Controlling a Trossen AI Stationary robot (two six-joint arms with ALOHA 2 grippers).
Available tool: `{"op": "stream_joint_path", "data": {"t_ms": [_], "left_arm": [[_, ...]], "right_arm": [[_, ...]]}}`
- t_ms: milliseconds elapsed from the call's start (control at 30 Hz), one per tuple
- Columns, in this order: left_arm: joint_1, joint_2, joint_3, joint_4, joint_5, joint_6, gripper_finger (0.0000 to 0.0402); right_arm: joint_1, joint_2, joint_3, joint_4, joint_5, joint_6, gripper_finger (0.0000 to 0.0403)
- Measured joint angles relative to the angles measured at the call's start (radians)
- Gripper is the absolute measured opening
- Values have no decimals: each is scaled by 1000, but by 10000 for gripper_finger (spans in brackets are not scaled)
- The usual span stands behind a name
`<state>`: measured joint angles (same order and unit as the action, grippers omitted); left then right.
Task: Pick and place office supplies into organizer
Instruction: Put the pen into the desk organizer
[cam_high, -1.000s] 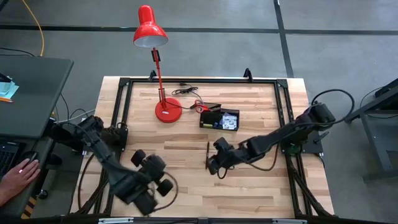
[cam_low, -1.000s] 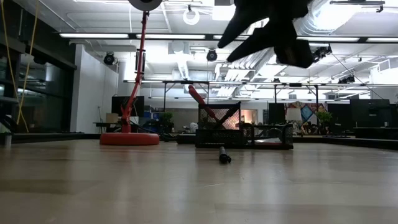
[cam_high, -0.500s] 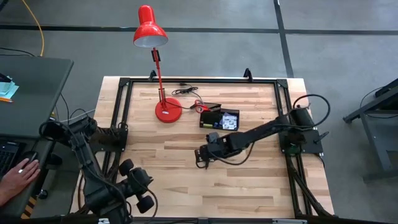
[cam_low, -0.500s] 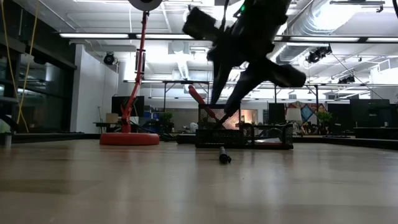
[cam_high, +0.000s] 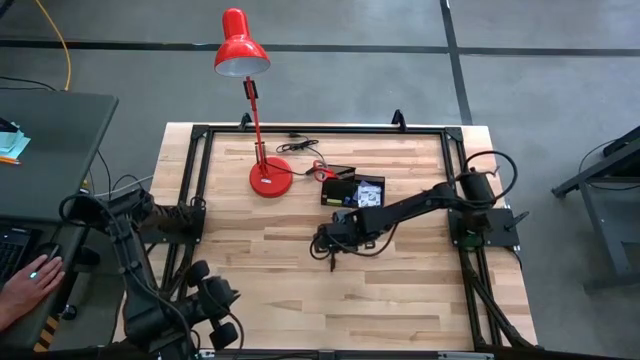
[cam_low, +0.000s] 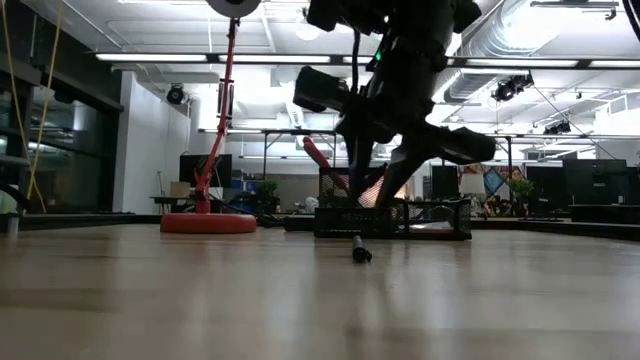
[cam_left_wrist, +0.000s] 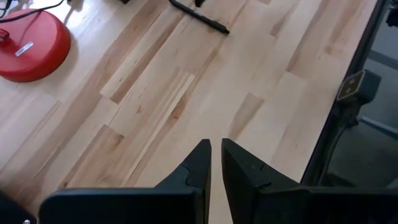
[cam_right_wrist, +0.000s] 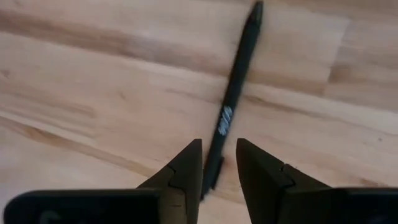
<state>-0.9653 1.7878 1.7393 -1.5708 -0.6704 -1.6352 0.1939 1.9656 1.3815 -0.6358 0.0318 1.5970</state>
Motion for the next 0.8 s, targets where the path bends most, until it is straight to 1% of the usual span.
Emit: {"op": "stream_joint_path", "data": {"t_ms": [200, 300, 367, 500, 800], "left_arm": [[-5, 0, 0, 0, -5, 7, 24], [-6, 0, 0, 0, -5, 19, 24], [-6, 0, 0, 0, -3, 32, 24], [-6, 0, 0, 0, 3, 35, 24], [-18, 1, 0, 0, 0, 38, 24]], "right_arm": [[-21, 0, -1, 20, 14, 0, 142], [-26, 15, -4, 21, -21, 18, 164], [-26, 42, -6, 34, -38, 19, 172], [-24, 71, -4, 77, -53, 26, 169], [-24, 78, -2, 40, -69, 31, 133]]}}
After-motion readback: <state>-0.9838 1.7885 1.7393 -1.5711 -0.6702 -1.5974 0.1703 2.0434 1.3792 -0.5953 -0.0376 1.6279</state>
